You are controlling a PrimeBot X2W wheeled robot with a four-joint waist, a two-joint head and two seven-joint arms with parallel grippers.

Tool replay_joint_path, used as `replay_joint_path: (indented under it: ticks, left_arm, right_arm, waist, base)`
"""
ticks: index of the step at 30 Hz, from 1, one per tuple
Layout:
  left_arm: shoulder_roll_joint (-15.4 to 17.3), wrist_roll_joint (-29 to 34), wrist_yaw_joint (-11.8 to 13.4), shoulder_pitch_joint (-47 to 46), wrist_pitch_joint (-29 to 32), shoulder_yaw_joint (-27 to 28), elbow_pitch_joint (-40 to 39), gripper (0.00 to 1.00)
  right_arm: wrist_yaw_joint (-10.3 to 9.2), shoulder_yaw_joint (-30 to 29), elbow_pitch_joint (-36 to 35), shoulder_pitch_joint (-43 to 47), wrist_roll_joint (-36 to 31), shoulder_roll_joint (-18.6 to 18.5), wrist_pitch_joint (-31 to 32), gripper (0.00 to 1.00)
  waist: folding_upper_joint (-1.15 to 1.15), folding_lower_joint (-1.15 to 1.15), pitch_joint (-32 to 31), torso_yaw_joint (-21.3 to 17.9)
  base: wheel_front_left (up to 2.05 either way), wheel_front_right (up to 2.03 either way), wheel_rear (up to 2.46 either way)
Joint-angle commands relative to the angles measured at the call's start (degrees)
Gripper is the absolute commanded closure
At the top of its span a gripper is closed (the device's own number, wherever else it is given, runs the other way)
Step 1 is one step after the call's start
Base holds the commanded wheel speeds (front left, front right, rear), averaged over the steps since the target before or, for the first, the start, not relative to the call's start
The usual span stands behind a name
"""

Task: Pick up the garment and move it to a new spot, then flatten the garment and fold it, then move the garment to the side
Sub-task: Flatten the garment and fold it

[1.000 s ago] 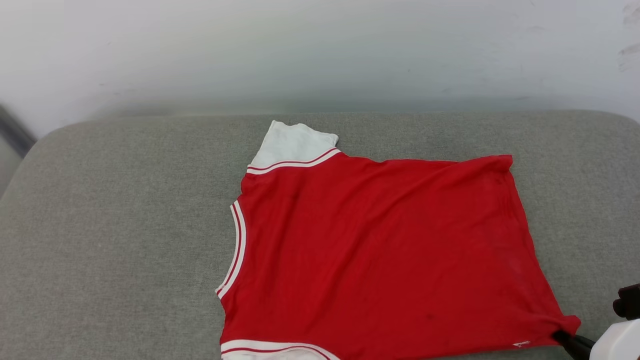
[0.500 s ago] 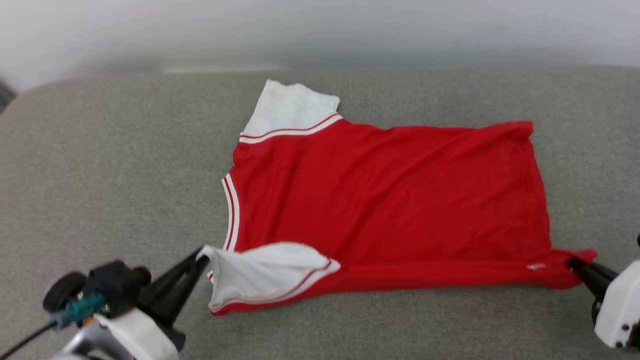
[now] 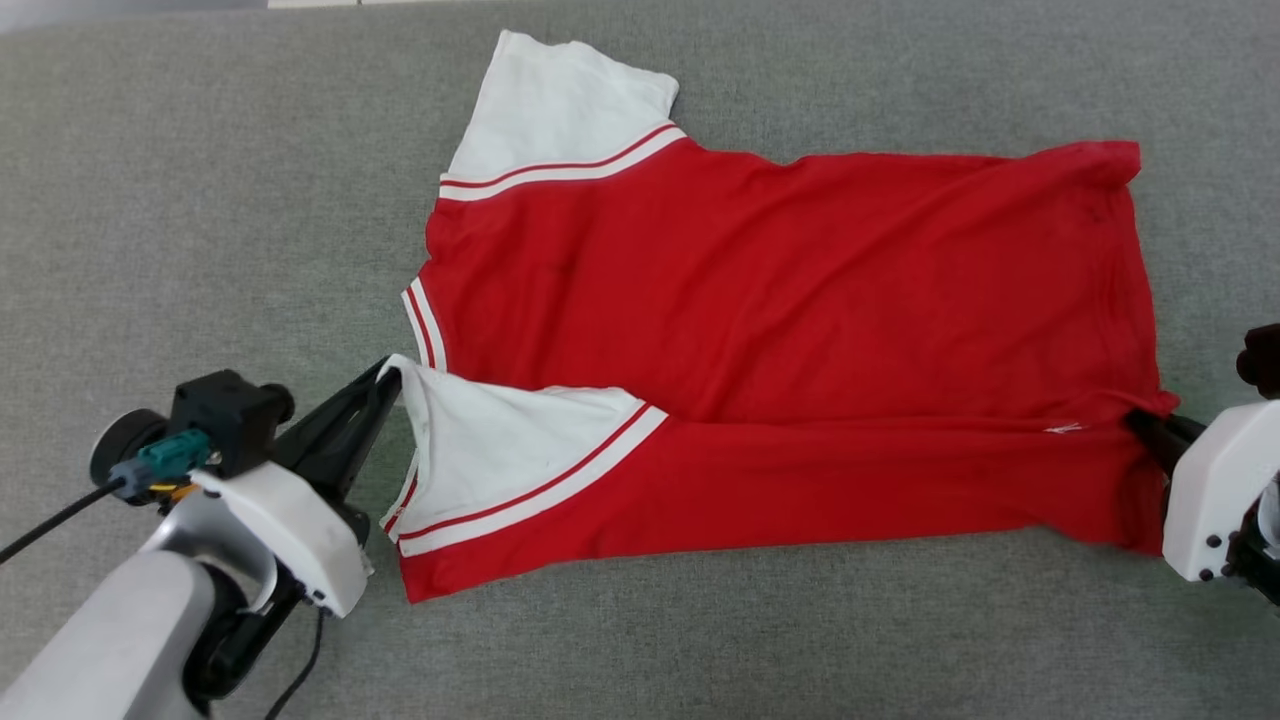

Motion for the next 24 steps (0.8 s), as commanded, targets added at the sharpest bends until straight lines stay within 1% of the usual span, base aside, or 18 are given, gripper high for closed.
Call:
replay_joint_path:
  ticks: [1, 3, 4, 5, 6, 7, 10, 14, 18, 20, 24]
  left_arm:
    - [-0.9, -0.1, -0.2, -1.6, -0.9, -0.6, 1.9, 1.00]
    - [-2.1, -0.3, -0.3, -3.0, -2.2, -1.3, 4.6, 1.00]
    - [-2.5, -0.1, -0.4, -3.5, -2.8, -1.7, 5.8, 0.85]
    - [-3.1, -0.3, -0.5, -3.7, -3.2, -2.2, 7.3, 0.53]
    - [-3.6, -0.6, -0.5, -3.8, -3.4, -2.6, 8.8, 0.00]
    - [-4.1, -0.9, -0.5, -4.0, -3.8, -3.0, 9.9, 0.00]
    - [-5.6, -1.6, -0.4, -3.8, -6.0, -2.7, 13.1, 0.00]
    - [-6.9, -2.2, 0.6, -1.5, -8.9, -2.2, 15.0, 0.00]
    - [-7.7, -3.5, 3.1, 1.6, -10.3, -0.8, 14.8, 0.00]
    - [-8.0, -5.1, 4.3, 3.6, -9.6, 0.0, 14.2, 0.00]
    - [-8.3, -8.4, 8.1, 8.1, -7.6, 1.7, 11.0, 0.00]
  right_arm:
    - [-0.02, 0.6, 1.2, -1.3, -0.6, 0.0, -0.8, 1.00]
    - [-0.03, 1.5, 2.7, -2.0, -1.0, 0.3, -1.5, 1.00]
    - [-0.02, 1.9, 3.5, -2.2, -1.1, 0.4, -1.6, 1.00]
    - [-0.03, 2.2, 4.2, -2.4, -1.6, 0.4, -2.0, 0.93]
    - [-0.03, 2.3, 5.0, -2.5, -2.4, 0.2, -2.5, 0.07]
    - [-0.06, 2.0, 5.9, -2.7, -3.0, 0.4, -3.0, 0.00]
    - [-0.02, 2.4, 7.4, -3.1, -3.3, 1.7, -4.6, 0.00]
    - [-0.03, 2.9, 7.9, -3.3, -3.3, 2.1, -6.2, 0.00]
    - [-0.02, 3.5, 7.3, -2.1, -4.3, 2.2, -7.0, 0.00]
    - [-0.03, 2.8, 6.9, -1.1, -5.6, 2.3, -7.3, 0.00]
    - [-0.03, 1.2, 5.6, 1.8, -7.9, 4.0, -6.0, 0.00]
  waist:
    - [0.00, -0.01, 0.5, 0.1]
    - [0.00, -0.01, 0.6, 0.2]
    - [0.00, -0.01, 0.5, 0.2]
    - [0.00, -0.01, 0.4, 0.2]
    - [0.00, -0.01, 0.1, 0.2]
    - [0.00, -0.01, -0.2, 0.2]
    - [0.00, -0.01, -1.6, 0.1]
    - [0.00, -0.01, -4.0, -0.2]
    - [0.00, -0.01, -7.0, -0.3]
    - [0.00, -0.01, -8.5, -0.3]
    - [0.00, -0.01, -10.8, -0.3]
  base:
    - [0.00, 0.00, 0.00]
    - [0.00, 0.00, 0.00]
    - [0.00, 0.00, 0.00]
    - [0.00, 0.00, 0.00]
    - [0.00, 0.00, 0.00]
    - [0.00, 0.00, 0.00]
    - [0.00, 0.00, 0.00]
    - [0.00, 0.00, 0.00]
    - [0.00, 0.00, 0.00]
    - [0.00, 0.00, 0.00]
    - [0.00, 0.00, 0.00]
